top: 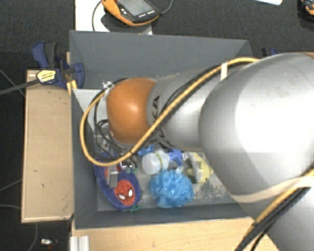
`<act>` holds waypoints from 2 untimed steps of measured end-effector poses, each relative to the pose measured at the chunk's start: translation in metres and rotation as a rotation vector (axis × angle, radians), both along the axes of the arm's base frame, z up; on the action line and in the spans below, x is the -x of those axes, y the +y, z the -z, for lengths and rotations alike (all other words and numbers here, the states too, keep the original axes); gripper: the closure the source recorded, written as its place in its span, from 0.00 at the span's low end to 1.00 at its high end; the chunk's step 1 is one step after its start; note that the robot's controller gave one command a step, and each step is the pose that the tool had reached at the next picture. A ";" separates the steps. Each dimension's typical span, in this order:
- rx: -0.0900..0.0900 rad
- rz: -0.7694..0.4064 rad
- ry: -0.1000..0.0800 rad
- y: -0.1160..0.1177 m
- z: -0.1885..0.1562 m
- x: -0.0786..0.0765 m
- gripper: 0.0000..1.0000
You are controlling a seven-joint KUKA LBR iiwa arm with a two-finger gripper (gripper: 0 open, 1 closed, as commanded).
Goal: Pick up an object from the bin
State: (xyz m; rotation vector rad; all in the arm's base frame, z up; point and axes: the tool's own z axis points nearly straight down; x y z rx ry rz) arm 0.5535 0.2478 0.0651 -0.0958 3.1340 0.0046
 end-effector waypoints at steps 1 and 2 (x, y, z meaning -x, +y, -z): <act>-0.003 0.302 -0.001 0.005 -0.032 0.016 0.00; -0.002 -0.213 -0.012 0.008 -0.016 0.002 0.00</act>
Offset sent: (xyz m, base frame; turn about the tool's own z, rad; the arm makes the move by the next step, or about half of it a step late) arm 0.0014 0.0073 0.0049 -0.2862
